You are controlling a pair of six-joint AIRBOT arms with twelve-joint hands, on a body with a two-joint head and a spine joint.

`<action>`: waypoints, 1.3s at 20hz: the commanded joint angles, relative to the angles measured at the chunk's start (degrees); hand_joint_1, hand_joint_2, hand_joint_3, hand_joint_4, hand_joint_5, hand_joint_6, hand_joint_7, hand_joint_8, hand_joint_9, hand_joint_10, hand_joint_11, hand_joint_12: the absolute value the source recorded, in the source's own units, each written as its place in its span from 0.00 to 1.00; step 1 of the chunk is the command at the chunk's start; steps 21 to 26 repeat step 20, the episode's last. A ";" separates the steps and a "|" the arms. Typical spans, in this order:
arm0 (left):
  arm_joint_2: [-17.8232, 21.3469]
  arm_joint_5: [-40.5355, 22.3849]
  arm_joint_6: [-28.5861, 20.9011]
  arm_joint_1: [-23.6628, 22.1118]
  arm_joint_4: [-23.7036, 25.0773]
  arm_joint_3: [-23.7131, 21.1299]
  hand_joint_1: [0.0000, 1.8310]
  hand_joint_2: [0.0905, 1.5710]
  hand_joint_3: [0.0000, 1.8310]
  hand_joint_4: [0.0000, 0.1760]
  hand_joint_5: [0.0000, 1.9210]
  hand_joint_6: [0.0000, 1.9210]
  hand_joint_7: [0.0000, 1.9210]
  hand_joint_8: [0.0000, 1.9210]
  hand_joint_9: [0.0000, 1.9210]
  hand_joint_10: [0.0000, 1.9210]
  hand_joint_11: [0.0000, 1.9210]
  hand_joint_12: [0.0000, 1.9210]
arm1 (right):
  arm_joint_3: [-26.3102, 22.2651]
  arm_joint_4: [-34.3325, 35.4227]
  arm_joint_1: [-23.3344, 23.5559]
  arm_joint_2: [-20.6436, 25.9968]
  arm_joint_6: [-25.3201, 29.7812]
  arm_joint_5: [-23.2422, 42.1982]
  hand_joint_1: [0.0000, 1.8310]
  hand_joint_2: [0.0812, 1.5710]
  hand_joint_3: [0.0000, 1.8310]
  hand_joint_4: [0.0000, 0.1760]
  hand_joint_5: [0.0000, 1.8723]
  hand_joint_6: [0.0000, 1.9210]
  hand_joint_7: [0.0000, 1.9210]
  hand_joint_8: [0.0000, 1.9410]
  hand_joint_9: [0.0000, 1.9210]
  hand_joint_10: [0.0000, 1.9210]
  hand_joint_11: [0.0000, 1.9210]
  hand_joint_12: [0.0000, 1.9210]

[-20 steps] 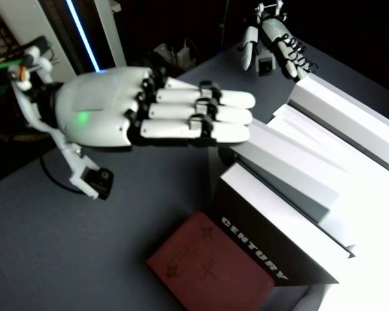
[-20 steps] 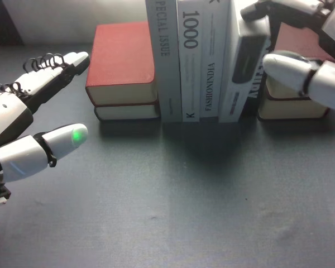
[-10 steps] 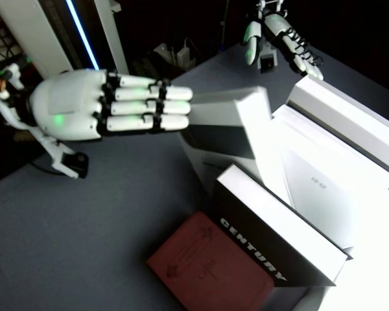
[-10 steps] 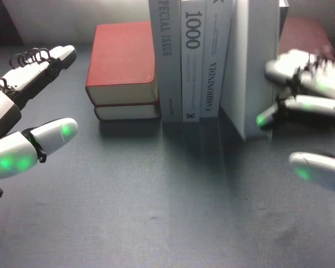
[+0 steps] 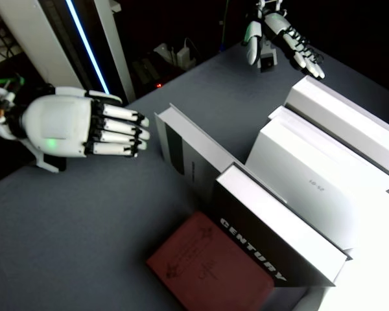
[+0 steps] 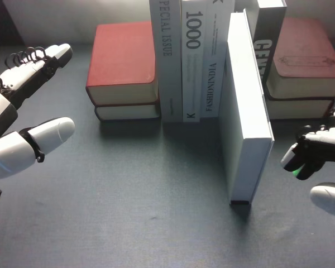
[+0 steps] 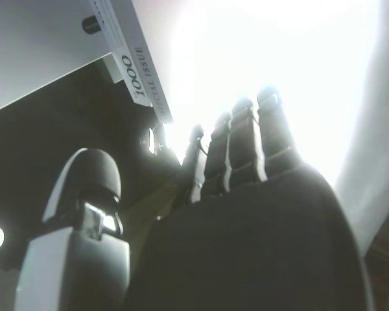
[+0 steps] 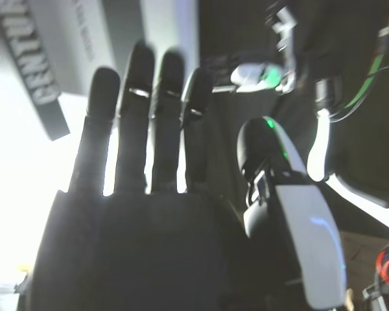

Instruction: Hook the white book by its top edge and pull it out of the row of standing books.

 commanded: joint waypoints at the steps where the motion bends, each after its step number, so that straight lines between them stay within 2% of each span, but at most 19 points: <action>1: 0.51 -7.74 -0.20 -0.10 -0.71 -0.18 0.14 0.88 0.00 0.08 0.00 0.00 0.00 0.00 0.00 0.00 0.00 0.00 | -0.44 0.77 -0.11 0.43 0.45 8.88 0.03 1.00 0.05 0.00 0.10 0.53 0.25 0.37 0.20 0.56 0.00 0.90; 2: 0.49 -7.80 -0.20 -0.04 -0.74 -0.20 0.14 0.88 0.00 0.06 0.00 0.00 0.00 0.00 0.00 0.00 0.00 0.00 | -0.73 1.62 -0.44 0.78 -0.13 9.83 0.04 1.00 0.07 0.00 0.07 0.51 0.19 0.37 0.14 0.57 0.00 0.89; 3: 0.48 -7.92 -0.20 0.03 -0.77 -0.22 0.14 0.87 0.00 0.11 0.00 0.00 0.00 0.00 0.00 0.00 0.00 0.00 | -1.52 4.05 -1.73 1.73 -2.04 12.40 0.03 1.00 0.07 0.00 0.03 0.46 0.14 0.31 0.08 0.54 0.00 0.88; 4: 0.47 -7.95 -0.20 0.07 -0.79 -0.23 0.13 0.87 0.00 0.21 0.00 0.00 0.00 0.00 0.00 0.00 0.00 0.00 | -1.77 4.99 -2.33 2.01 -2.61 13.45 0.01 0.99 0.04 0.00 0.01 0.39 0.10 0.22 0.02 0.48 0.00 0.82; 5: 0.47 -7.99 -0.20 0.13 -0.81 -0.25 0.12 0.87 0.00 0.25 0.00 0.00 0.00 0.00 0.00 0.00 0.00 0.00 | -2.12 6.53 -3.55 2.43 -3.48 15.21 0.00 0.99 0.02 0.00 0.00 0.34 0.10 0.16 0.00 0.42 0.00 0.77; 6: 0.47 -8.00 -0.20 0.14 -0.83 -0.26 0.12 0.87 0.00 0.25 0.00 0.00 0.00 0.00 0.00 0.00 0.00 0.00 | -2.39 7.86 -4.61 2.75 -4.02 16.72 0.00 0.99 0.02 0.00 0.00 0.34 0.10 0.16 0.00 0.42 0.00 0.77; 7: 0.47 -7.97 -0.20 0.14 -0.83 -0.26 0.14 0.87 0.00 0.37 0.00 0.00 0.00 0.00 0.00 0.00 0.00 0.00 | -2.59 9.43 -5.80 2.96 -4.56 18.54 0.00 0.97 0.01 0.00 0.00 0.29 0.08 0.10 0.00 0.33 0.00 0.71; 8: 0.42 -7.92 -0.19 0.14 -0.83 -0.26 0.19 0.86 0.00 0.38 0.00 0.00 0.00 0.00 0.00 0.00 0.00 0.00 | -2.85 11.85 -7.55 3.37 -5.36 20.71 0.01 0.95 0.00 0.00 0.00 0.07 0.01 0.01 0.00 0.04 0.00 0.39; 9: 0.35 -7.90 -0.18 0.14 -0.83 -0.26 0.19 0.85 0.00 0.32 0.00 0.00 0.00 0.00 0.00 0.00 0.00 0.00 | -2.97 13.41 -8.12 3.52 -5.83 21.84 0.02 0.94 0.00 0.00 0.00 0.01 0.00 0.00 0.00 0.01 0.00 0.21; 10: 0.36 -7.93 -0.18 0.14 -0.83 -0.26 0.18 0.85 0.00 0.33 0.00 0.00 0.00 0.00 0.00 0.00 0.00 0.00 | -3.00 14.42 -8.36 3.53 -6.06 22.49 0.03 0.93 0.00 0.00 0.00 0.00 0.00 0.00 0.00 0.00 0.00 0.04; 11: 0.36 -7.95 -0.18 0.14 -0.83 -0.26 0.18 0.85 0.00 0.33 0.00 0.00 0.00 0.00 0.00 0.00 0.00 0.00 | -3.00 15.64 -8.56 3.53 -6.50 23.18 0.03 0.93 0.00 0.00 0.00 0.00 0.00 0.00 0.00 0.00 0.00 0.04; 12: 0.37 -7.84 -0.18 0.14 -0.83 -0.27 0.13 0.85 0.00 0.57 0.00 0.00 0.00 0.00 0.00 0.00 0.00 0.00 | -2.99 16.45 -8.65 3.55 -6.83 23.61 0.07 0.93 0.00 0.08 0.00 0.00 0.00 0.00 0.00 0.00 0.00 0.00; 14: 0.44 -8.03 -0.14 0.18 -0.82 -0.33 0.14 0.85 0.00 0.70 0.00 0.00 0.00 0.00 0.00 0.00 0.00 0.00 | -2.99 17.72 -8.67 3.92 -7.54 24.21 0.10 0.93 0.00 0.12 0.00 0.00 0.00 0.00 0.00 0.00 0.00 0.00; 15: 0.48 -8.24 -0.05 0.23 -0.87 -0.40 0.18 0.84 0.00 0.72 0.00 0.00 0.00 0.00 0.00 0.00 0.00 0.00 | -2.99 18.13 -8.67 4.05 -7.74 24.49 0.10 0.93 0.00 0.19 0.00 0.00 0.00 0.00 0.00 0.00 0.00 0.00; 16: 0.67 -8.76 0.14 0.42 -1.20 -0.54 0.26 0.82 0.00 0.70 0.00 0.00 0.00 0.00 0.00 0.00 0.00 0.00 | -2.99 18.65 -8.67 4.31 -7.99 25.34 0.13 0.93 0.00 0.17 0.00 0.00 0.00 0.00 0.00 0.00 0.00 0.00; 17: 0.81 -9.14 0.18 0.60 -1.43 -0.63 0.30 0.80 0.00 0.74 0.00 0.00 0.00 0.00 0.00 0.00 0.00 0.00 | -3.00 19.00 -8.67 4.47 -8.05 25.87 0.13 0.92 0.00 0.05 0.00 0.00 0.00 0.00 0.00 0.00 0.00 0.00; 18: 1.01 -9.66 0.22 0.88 -1.79 -0.75 0.30 0.80 0.00 0.74 0.00 0.00 0.00 0.00 0.00 0.00 0.00 0.00 | -3.04 19.37 -8.67 4.72 -8.22 26.55 0.13 0.92 0.00 0.05 0.00 0.00 0.00 0.00 0.00 0.00 0.00 0.00; 19: 1.19 -10.25 0.33 1.18 -2.10 -0.86 0.32 0.80 0.00 0.68 0.00 0.00 0.00 0.00 0.00 0.00 0.00 0.00 | -3.10 19.55 -8.67 5.01 -8.42 27.10 0.14 0.95 0.01 0.00 0.00 0.00 0.00 0.00 0.01 0.00 0.00 0.00; 26: 1.26 -10.64 0.46 1.25 -2.21 -0.90 0.32 0.80 0.00 0.68 0.00 0.00 0.00 0.00 0.00 0.00 0.00 0.00 | -3.20 19.59 -8.69 5.53 -8.61 27.67 0.14 0.95 0.01 0.00 0.00 0.00 0.00 0.00 0.01 0.00 0.00 0.00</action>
